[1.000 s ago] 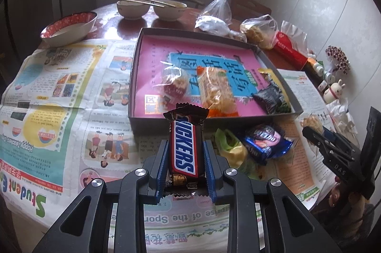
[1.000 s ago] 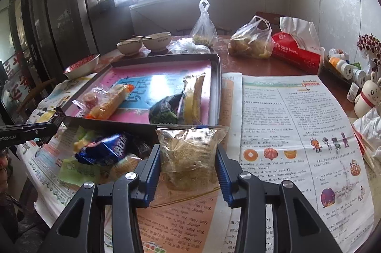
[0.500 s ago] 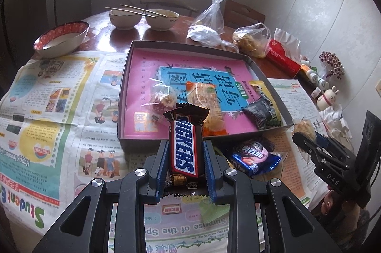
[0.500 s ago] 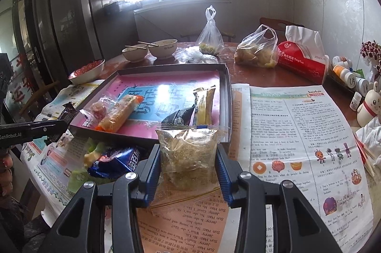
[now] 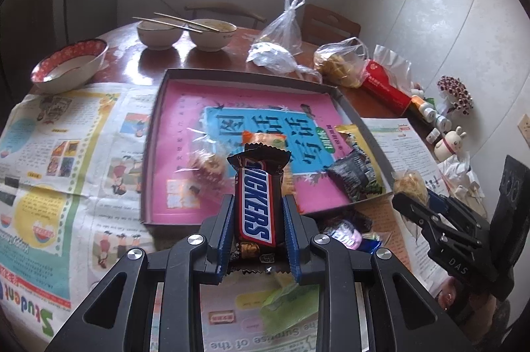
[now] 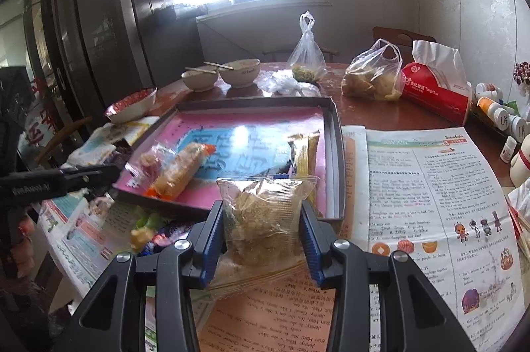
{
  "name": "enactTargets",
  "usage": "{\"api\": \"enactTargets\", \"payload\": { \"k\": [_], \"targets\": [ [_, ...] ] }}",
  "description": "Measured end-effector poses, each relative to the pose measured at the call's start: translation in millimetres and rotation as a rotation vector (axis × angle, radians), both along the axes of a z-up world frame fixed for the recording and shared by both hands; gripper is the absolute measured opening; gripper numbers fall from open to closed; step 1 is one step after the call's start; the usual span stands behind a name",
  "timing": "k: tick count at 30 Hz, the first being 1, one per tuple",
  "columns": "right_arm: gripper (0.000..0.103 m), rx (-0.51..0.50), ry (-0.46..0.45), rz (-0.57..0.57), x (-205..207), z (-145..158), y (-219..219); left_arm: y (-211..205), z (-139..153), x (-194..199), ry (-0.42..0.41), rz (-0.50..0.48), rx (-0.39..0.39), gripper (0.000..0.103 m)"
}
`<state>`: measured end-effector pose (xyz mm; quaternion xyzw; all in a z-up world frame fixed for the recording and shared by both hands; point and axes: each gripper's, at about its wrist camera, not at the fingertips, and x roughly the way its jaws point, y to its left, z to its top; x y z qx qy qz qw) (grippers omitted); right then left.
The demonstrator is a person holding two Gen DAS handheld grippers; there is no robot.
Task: Organize snacks
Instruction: 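Carry the Snickers bar over the tray with the left tool while the right tool carries the clear bag there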
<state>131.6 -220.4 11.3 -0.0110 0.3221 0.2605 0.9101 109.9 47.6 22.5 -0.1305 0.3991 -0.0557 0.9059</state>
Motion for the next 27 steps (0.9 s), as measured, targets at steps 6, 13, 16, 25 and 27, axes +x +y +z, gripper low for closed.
{"api": "enactTargets", "payload": {
  "k": [6,13,16,25,27],
  "targets": [
    [0.044,0.016,-0.028,-0.017,7,15,10,1,5,5,-0.023,-0.034,-0.004,0.028],
    [0.044,0.007,-0.042,-0.019,15,24,19,7,4,18,-0.025,-0.032,-0.017,0.028],
    [0.044,0.014,-0.049,-0.022,18,27,22,8,1,25,-0.011,-0.036,-0.018,0.028],
    [0.044,0.029,-0.041,-0.034,34,31,31,4,1,40,-0.007,-0.064,-0.017,0.028],
    [0.044,0.033,-0.036,-0.041,38,32,33,3,2,44,-0.001,-0.071,-0.005,0.028]
  ]
}}
